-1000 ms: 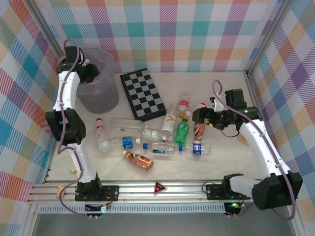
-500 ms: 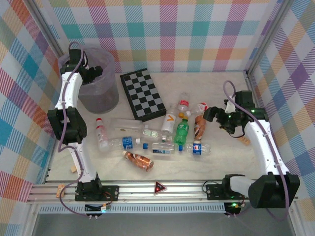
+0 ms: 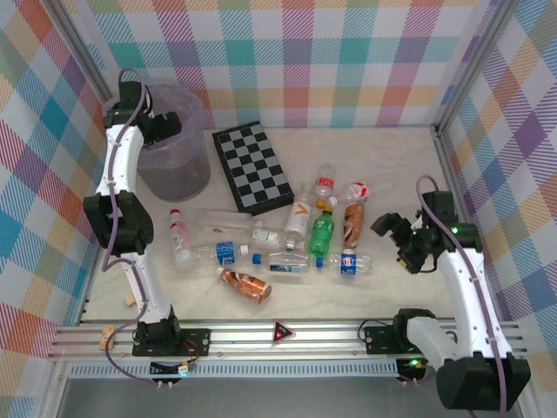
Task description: Put the plastic bottles in the bin
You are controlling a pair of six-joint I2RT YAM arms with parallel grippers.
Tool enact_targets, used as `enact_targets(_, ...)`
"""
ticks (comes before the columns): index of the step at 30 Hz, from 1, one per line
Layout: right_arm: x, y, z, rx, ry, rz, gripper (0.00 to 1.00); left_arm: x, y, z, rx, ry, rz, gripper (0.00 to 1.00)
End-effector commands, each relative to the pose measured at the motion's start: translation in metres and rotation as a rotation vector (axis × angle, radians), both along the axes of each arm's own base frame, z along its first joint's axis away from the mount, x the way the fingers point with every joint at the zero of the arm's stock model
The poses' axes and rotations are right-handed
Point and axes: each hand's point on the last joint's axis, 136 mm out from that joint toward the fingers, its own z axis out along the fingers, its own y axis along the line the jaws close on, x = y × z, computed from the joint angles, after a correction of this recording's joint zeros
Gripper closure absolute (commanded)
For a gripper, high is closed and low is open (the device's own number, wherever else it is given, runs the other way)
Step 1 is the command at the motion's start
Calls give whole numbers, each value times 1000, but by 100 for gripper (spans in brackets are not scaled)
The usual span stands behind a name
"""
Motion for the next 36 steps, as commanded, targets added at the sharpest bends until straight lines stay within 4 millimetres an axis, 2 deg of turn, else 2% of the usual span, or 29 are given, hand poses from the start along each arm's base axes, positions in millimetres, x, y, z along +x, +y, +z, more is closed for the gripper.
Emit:
enact_targets(1,-26,7,-22,106,156,-186,4,-15,5,66,73,-107,-12,1)
enact_targets(3,-30,15,-30,159,173,-223,4,-19,3,82,78,-139,-23,0)
enact_targets(9,-34,29,-55,247,211,-318,8,-35,5,115,135,-172,-36,0)
enact_targets(16,-31,37,-79,268,244,-354,9,-58,5,142,178,-203,-42,0)
enact_targets(19,-26,39,-87,271,250,-366,9,-72,-2,155,182,-220,-50,0)
enact_targets(20,-24,40,-90,275,251,-378,9,-78,-8,160,182,-228,-63,0)
enact_targets(23,-16,44,-98,307,250,-415,10,-98,-44,177,198,-252,-146,0)
enact_targets(27,-8,43,-104,291,247,-444,11,-129,-102,184,233,-242,-284,0)
enact_targets(31,-1,44,-111,291,254,-457,14,-160,-155,172,170,-237,-402,0)
enact_targets(36,6,47,-120,286,276,-455,16,-191,-200,142,14,-224,-472,0)
